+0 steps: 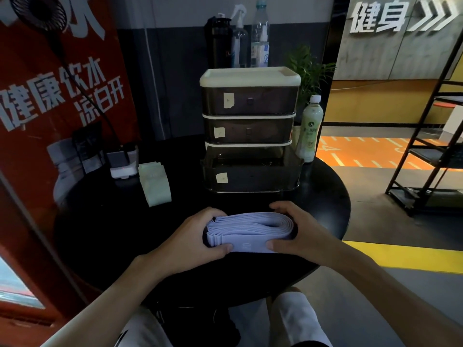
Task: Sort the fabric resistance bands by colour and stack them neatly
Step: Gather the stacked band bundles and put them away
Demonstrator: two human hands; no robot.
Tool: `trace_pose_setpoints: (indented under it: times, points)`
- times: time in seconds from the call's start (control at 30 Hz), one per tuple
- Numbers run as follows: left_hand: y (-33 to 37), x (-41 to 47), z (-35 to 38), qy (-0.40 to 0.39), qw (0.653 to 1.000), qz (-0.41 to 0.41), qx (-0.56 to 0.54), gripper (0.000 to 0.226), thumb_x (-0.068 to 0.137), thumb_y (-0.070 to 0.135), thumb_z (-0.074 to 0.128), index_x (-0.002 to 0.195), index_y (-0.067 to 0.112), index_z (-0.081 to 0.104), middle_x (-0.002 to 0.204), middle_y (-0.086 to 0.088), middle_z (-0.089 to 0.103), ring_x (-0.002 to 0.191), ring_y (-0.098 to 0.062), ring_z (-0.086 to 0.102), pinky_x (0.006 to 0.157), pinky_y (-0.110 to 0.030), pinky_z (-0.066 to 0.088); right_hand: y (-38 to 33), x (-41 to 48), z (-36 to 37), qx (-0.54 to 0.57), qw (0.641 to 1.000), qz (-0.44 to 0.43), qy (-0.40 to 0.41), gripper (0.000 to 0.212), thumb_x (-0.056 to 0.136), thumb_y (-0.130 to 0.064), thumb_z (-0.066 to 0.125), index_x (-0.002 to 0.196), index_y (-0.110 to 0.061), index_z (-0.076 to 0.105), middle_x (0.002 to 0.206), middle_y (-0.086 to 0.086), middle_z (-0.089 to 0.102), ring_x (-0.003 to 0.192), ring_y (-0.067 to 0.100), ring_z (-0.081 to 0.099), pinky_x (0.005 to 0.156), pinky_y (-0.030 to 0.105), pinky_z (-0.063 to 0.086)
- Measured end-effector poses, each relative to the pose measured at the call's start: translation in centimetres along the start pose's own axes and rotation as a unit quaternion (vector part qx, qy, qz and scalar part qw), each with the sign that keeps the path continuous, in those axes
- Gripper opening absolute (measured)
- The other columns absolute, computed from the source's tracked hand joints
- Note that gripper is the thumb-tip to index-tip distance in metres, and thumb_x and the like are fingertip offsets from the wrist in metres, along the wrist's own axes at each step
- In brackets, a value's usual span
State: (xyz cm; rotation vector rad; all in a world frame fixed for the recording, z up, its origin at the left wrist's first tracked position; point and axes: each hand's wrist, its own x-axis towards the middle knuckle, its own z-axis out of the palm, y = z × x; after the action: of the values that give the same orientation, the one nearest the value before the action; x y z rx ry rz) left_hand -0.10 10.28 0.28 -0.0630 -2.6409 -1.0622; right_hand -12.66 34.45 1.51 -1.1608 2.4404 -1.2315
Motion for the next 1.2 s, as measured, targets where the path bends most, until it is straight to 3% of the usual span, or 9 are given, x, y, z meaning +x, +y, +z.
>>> trace_pose_setpoints:
  times: [0.17, 0.37, 0.57, 0.7, 0.77, 0.83, 0.9, 1.03, 1.2]
  points:
    - [0.3, -0.2, -0.5, 0.028, 0.999, -0.025, -0.019, 0.042, 0.071, 0.028, 0.088, 0.105, 0.035, 0.064, 0.101, 0.024, 0.063, 0.096, -0.002, 0.063, 0.081, -0.019, 0.052, -0.4, -0.2, -0.1, -0.038, 0.999, -0.008, 0.021, 0.035, 0.073, -0.026, 0.083, 0.098, -0.029, 0.059, 0.095, -0.013, 0.062, 0.087, -0.008, 0.056, 0.067, 0.008, 0.045]
    - [3.9, 0.6, -4.3, 0.073, 0.996, -0.021, -0.038, 0.042, 0.071, 0.026, 0.088, 0.104, 0.038, 0.066, 0.103, 0.027, 0.064, 0.097, 0.003, 0.063, 0.08, -0.012, 0.05, -3.8, 0.4, -2.6, 0.008, 0.997, -0.045, 0.066, 0.038, 0.07, -0.031, 0.085, 0.101, -0.032, 0.061, 0.096, -0.014, 0.063, 0.086, -0.003, 0.06, 0.068, 0.011, 0.047]
    - [8.6, 5.4, -9.0, 0.143, 0.989, 0.044, 0.016, 0.042, 0.071, 0.025, 0.088, 0.108, 0.03, 0.066, 0.103, 0.02, 0.062, 0.092, 0.015, 0.057, 0.075, -0.001, 0.039, -7.8, 3.6, -7.2, 0.013, 0.985, -0.078, 0.155, 0.037, 0.071, -0.037, 0.083, 0.103, -0.033, 0.064, 0.097, -0.013, 0.066, 0.085, 0.001, 0.062, 0.068, 0.015, 0.05]
    - [9.0, 9.4, -10.0, 0.132, 0.99, 0.031, 0.038, 0.04, 0.07, 0.022, 0.089, 0.104, 0.028, 0.068, 0.1, 0.014, 0.064, 0.087, 0.004, 0.06, 0.074, -0.008, 0.045, -8.5, 6.7, -9.0, -0.001, 0.983, -0.071, 0.171, 0.029, 0.073, -0.024, 0.083, 0.097, -0.02, 0.066, 0.094, -0.003, 0.066, 0.083, 0.009, 0.062, 0.067, 0.022, 0.049]
    - [8.6, 10.9, -9.6, 0.127, 0.991, 0.019, 0.046, 0.038, 0.07, 0.02, 0.089, 0.103, 0.023, 0.069, 0.097, 0.009, 0.066, 0.084, -0.003, 0.063, 0.074, -0.015, 0.051, -8.2, 8.2, -9.3, -0.007, 0.986, -0.041, 0.16, 0.03, 0.072, -0.02, 0.084, 0.096, -0.015, 0.066, 0.095, 0.002, 0.066, 0.085, 0.018, 0.063, 0.07, 0.032, 0.053]
    - [8.1, 12.0, -9.1, 0.117, 0.991, 0.012, 0.066, 0.035, 0.07, 0.017, 0.088, 0.1, 0.019, 0.069, 0.092, 0.003, 0.068, 0.074, -0.003, 0.064, 0.064, -0.013, 0.05, -7.7, 9.5, -9.5, -0.021, 0.989, -0.012, 0.148, 0.031, 0.07, -0.019, 0.085, 0.095, -0.013, 0.067, 0.095, 0.005, 0.066, 0.087, 0.022, 0.063, 0.073, 0.04, 0.054]
    - [7.3, 12.9, -8.5, 0.095, 0.992, -0.004, 0.088, 0.036, 0.07, 0.017, 0.088, 0.099, 0.018, 0.067, 0.09, 0.002, 0.068, 0.067, -0.001, 0.064, 0.057, -0.009, 0.046, -6.9, 10.6, -9.5, -0.039, 0.99, 0.007, 0.134, 0.031, 0.069, -0.021, 0.086, 0.093, -0.013, 0.068, 0.094, 0.004, 0.066, 0.088, 0.023, 0.063, 0.073, 0.041, 0.054]
    - [5.5, 13.9, -7.8, 0.062, 0.99, -0.025, 0.123, 0.038, 0.066, 0.024, 0.09, 0.098, 0.019, 0.07, 0.093, 0.003, 0.066, 0.081, -0.009, 0.064, 0.062, -0.012, 0.043, -5.3, 11.9, -8.9, -0.055, 0.991, 0.051, 0.111, 0.032, 0.066, -0.028, 0.087, 0.09, -0.019, 0.068, 0.096, -0.001, 0.065, 0.091, 0.019, 0.062, 0.067, 0.03, 0.048]
    - [4.6, 14.5, -7.4, 0.031, 0.986, -0.04, 0.16, 0.041, 0.068, 0.029, 0.089, 0.103, 0.021, 0.07, 0.094, 0.008, 0.062, 0.087, -0.01, 0.06, 0.072, -0.021, 0.047, -4.1, 12.4, -8.3, -0.158, 0.977, 0.079, 0.117, 0.035, 0.063, -0.048, 0.082, 0.091, -0.036, 0.066, 0.091, -0.016, 0.053, 0.11, 0.015, 0.039, 0.095, 0.04, 0.027]
